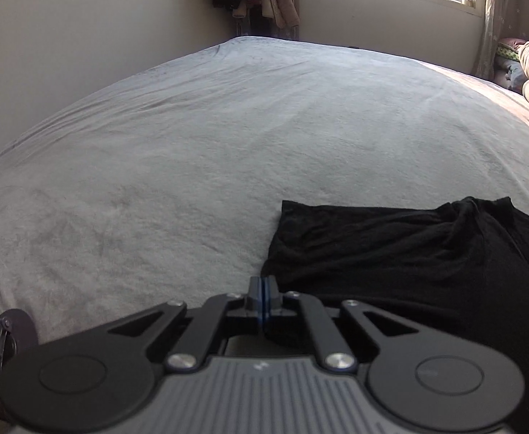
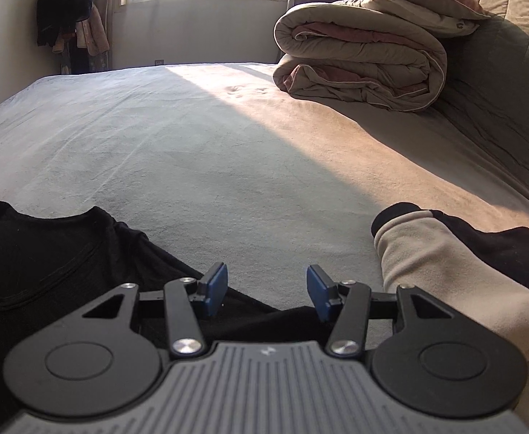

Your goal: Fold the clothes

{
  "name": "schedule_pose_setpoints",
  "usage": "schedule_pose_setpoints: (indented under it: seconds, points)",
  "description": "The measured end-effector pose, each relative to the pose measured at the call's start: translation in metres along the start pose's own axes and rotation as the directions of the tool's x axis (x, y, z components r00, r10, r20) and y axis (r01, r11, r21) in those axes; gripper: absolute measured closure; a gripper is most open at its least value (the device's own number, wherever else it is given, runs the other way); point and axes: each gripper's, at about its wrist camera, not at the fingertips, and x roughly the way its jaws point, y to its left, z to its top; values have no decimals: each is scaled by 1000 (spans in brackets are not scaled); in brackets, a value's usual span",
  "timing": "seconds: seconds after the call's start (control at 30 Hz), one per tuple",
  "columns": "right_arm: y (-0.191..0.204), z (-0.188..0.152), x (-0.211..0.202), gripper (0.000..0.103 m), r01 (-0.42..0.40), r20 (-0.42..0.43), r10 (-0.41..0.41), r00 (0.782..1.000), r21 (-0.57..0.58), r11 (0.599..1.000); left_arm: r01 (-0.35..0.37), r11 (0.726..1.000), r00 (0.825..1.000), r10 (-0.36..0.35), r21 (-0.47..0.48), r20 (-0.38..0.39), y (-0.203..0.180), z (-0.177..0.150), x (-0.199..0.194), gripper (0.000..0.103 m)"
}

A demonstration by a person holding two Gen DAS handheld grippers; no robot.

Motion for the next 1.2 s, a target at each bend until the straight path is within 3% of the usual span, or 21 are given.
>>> schedule_pose_setpoints:
  seconds: [0.03, 0.1, 0.2, 0.23, 0.3, 0.33, 0.37, 0.4, 0.47, 0.5, 0.57, 0.63, 0.73, 0.87, 1.03, 1.17, 1.2]
  points:
    - [0, 0, 0, 50, 2, -2, -2, 1000, -7, 1000, 13, 1000, 1000, -13, -18, 5, 5, 2, -1, 94]
    - [-4, -2, -1, 50, 18, -1, -18, 1000, -23, 1000, 37, 998, 999, -36, -43, 16, 11, 6, 6, 63]
    - [-13, -4, -3, 44, 39, -1, -39, 999, -22, 999, 65, 996, 998, -64, -61, 20, 14, 10, 20, 60]
    - [-17, -5, -4, 43, 45, -2, -45, 999, -16, 999, 75, 995, 997, -74, -67, 21, 16, 12, 25, 60]
    - [-24, -7, -3, 43, 50, -10, -50, 999, -4, 999, 94, 992, 995, -92, -80, 24, 18, 15, 35, 71]
    - [-26, -8, -2, 43, 52, -14, -52, 999, 0, 999, 62, 997, 998, -61, -53, 28, 14, 15, 37, 93]
    - [-28, -10, -1, 43, 51, -21, -51, 999, 3, 999, -12, 1000, 999, 13, -9, 30, 7, 13, 37, 103]
    - [-29, -10, 0, 43, 47, -23, -47, 999, 3, 999, -90, 996, 996, 89, 7, 29, 4, 13, 36, 103]
    - [-28, -11, 2, 43, 35, -24, -35, 999, -3, 999, -235, 972, 971, 234, 26, 47, -2, 13, 32, 103]
    - [-27, -10, 4, 43, 28, -25, -29, 999, -10, 1000, -256, 966, 965, 254, 35, 60, -2, 13, 31, 103]
    - [-22, -9, 8, 43, 13, -28, -13, 1000, -31, 999, -238, 971, 970, 235, 37, 65, -2, 15, 29, 99]
    - [-17, -7, 13, 43, -15, -30, 13, 999, -45, 999, -171, 985, 983, 168, 34, 80, -4, 18, 25, 97]
    - [-2, -1, 24, 43, -83, -31, 82, 996, -38, 996, -58, 997, 994, 52, 53, 100, -16, 23, 24, 83]
    - [24, 4, 41, 43, -153, -35, 152, 988, -47, 987, 78, 991, 986, -93, 109, 140, -38, 24, 30, 77]
    - [52, 9, 61, 57, -237, -39, 235, 971, -54, 970, 83, 989, 988, -98, 126, 123, -44, 13, 49, 77]
    - [63, 8, 67, 103, -207, -24, 205, 978, -112, 972, 57, 986, 987, -79, 156, 138, -47, 11, 48, 77]
    - [62, 9, 68, 103, -170, -10, 170, 985, -111, 979, 50, 986, 988, -73, 160, 139, -48, 12, 47, 77]
